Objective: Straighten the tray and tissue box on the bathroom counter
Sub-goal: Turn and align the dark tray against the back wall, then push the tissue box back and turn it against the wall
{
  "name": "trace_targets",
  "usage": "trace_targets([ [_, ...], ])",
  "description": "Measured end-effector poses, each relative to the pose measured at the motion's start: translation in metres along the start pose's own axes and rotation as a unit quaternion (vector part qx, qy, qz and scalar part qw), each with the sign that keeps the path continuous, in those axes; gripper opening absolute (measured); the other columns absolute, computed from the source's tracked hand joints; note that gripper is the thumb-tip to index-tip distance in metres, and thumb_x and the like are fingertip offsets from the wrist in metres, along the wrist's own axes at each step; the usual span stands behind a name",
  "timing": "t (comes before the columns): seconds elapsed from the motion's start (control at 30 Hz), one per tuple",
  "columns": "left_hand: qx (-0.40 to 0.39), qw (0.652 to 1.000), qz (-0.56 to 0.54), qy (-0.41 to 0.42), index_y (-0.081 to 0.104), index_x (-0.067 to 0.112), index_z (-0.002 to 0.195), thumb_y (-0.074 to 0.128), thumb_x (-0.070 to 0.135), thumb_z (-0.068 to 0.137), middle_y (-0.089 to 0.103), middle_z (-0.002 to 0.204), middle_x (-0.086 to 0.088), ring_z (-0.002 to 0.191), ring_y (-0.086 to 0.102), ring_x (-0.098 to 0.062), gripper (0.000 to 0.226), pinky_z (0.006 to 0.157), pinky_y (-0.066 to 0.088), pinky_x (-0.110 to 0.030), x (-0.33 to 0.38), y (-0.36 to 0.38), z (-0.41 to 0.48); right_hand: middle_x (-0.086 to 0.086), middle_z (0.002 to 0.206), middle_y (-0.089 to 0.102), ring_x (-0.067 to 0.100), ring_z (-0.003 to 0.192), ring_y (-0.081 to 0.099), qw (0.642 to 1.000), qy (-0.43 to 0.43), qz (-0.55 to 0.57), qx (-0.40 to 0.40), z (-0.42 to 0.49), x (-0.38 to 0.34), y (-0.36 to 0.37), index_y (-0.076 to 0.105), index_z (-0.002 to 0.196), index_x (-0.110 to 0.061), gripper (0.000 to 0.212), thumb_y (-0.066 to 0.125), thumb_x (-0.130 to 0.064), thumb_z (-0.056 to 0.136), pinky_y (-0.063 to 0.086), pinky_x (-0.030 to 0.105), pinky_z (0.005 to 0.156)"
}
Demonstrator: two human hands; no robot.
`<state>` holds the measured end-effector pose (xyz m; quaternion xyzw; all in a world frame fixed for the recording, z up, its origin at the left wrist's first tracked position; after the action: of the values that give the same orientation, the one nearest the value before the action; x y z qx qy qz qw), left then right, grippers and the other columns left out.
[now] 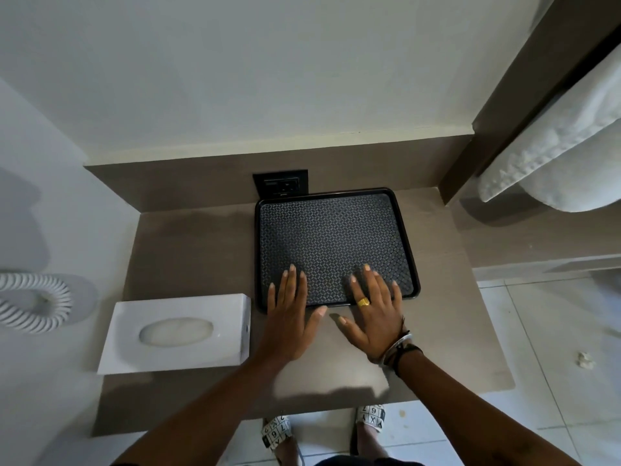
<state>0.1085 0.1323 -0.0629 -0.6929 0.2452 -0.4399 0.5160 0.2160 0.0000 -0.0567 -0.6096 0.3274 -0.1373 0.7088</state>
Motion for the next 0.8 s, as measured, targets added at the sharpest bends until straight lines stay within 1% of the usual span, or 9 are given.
trace_targets([
  [0.1,0.018,0.990,-0.132,-0.040,0.020,0.017,0.156,0.032,0.068,0.087,0.004,0.166,-0.002,0.153,0.001,-0.012,0.087,0.122,-0.002,-0.040,-0.018,-0.034,0.001,0.015,0.148,0.048,0.034,0.132,0.048,0.994,-0.106,0.026,0.016,-0.021,-0.045,0.001,0.053,0.141,-0.019,0.074,0.034,-0.069,0.090,0.034,0.055,0.108],
  [0.17,-0.018,0.990,-0.142,-0.016,0.017,0.016,0.157,0.039,0.075,0.077,-0.001,0.165,0.000,0.151,-0.003,-0.011,0.102,0.122,-0.004,-0.042,-0.037,-0.054,0.000,0.012,0.147,0.049,0.035,0.132,0.048,0.984,-0.176,0.025,-0.029,-0.039,-0.075,0.020,0.050,0.144,-0.022,0.071,0.041,-0.067,0.091,0.035,0.056,0.107],
  [0.23,-0.102,0.993,-0.040,0.035,0.005,0.015,0.158,0.046,0.088,0.063,-0.014,0.162,-0.003,0.152,-0.011,-0.019,0.127,0.121,-0.007,-0.046,-0.069,-0.066,-0.008,0.010,0.153,0.045,0.034,0.137,0.045,0.974,-0.204,0.007,-0.095,-0.052,-0.097,0.043,0.045,0.148,-0.025,0.072,0.045,-0.068,0.090,0.034,0.057,0.110],
  [0.3,-0.198,0.975,0.088,0.057,-0.012,0.016,0.156,0.048,0.096,0.050,-0.034,0.154,-0.003,0.149,-0.024,-0.025,0.145,0.118,-0.014,-0.044,-0.116,-0.067,-0.022,0.009,0.158,0.038,0.034,0.142,0.040,0.966,-0.207,-0.019,-0.153,-0.057,-0.110,0.064,0.042,0.150,-0.027,0.076,0.044,-0.071,0.088,0.032,0.060,0.113],
  [0.4,-0.280,0.944,0.169,0.043,-0.025,0.016,0.151,0.063,0.092,0.042,-0.045,0.147,-0.004,0.144,-0.033,-0.026,0.159,0.118,-0.018,-0.044,-0.181,-0.072,-0.047,0.009,0.162,0.029,0.037,0.147,0.033,0.955,-0.200,-0.057,-0.210,-0.055,-0.121,0.083,0.038,0.151,-0.028,0.083,0.041,-0.077,0.085,0.027,0.063,0.115],
  [0.5,-0.287,0.940,0.183,0.035,-0.023,0.012,0.152,0.078,0.077,0.040,-0.030,0.160,-0.010,0.150,-0.024,-0.030,0.165,0.122,-0.012,-0.045,-0.209,-0.077,-0.063,0.010,0.163,0.027,0.038,0.148,0.030,0.949,-0.201,-0.085,-0.230,-0.054,-0.128,0.091,0.036,0.153,-0.027,0.092,0.039,-0.083,0.080,0.023,0.067,0.115],
  [0.63,-0.261,0.951,0.166,0.027,-0.019,0.023,0.154,0.081,0.064,0.049,-0.006,0.165,-0.008,0.152,-0.007,-0.031,0.151,0.123,-0.003,-0.042,-0.217,-0.079,-0.067,0.010,0.163,0.028,0.039,0.148,0.029,0.948,-0.204,-0.102,-0.224,-0.054,-0.130,0.092,0.036,0.153,-0.026,0.098,0.039,-0.087,0.076,0.022,0.068,0.114],
  [0.73,-0.254,0.957,0.140,0.029,-0.015,0.031,0.154,0.079,0.064,0.051,0.002,0.163,-0.006,0.151,0.002,-0.031,0.143,0.123,0.007,-0.042,-0.220,-0.079,-0.068,0.011,0.162,0.031,0.039,0.147,0.031,0.945,-0.201,-0.117,-0.231,-0.055,-0.131,0.092,0.038,0.152,-0.025,0.100,0.038,-0.088,0.074,0.023,0.069,0.113],
  [0.8,-0.227,0.966,0.120,0.018,-0.011,0.032,0.154,0.077,0.069,0.048,0.009,0.160,-0.006,0.148,0.012,-0.030,0.142,0.121,0.018,-0.043,-0.222,-0.087,-0.067,0.011,0.161,0.032,0.039,0.146,0.033,0.945,-0.198,-0.119,-0.233,-0.054,-0.132,0.090,0.040,0.151,-0.025,0.100,0.040,-0.088,0.073,0.024,0.069,0.112],
])
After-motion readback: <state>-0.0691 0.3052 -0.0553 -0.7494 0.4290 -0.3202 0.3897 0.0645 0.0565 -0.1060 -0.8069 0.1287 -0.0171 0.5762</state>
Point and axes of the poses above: each hand's wrist, its own z-axis towards the middle knuckle, its own y-axis out of the palm, x = y × z, the point moved 10 cm from there along z, towards the middle knuckle
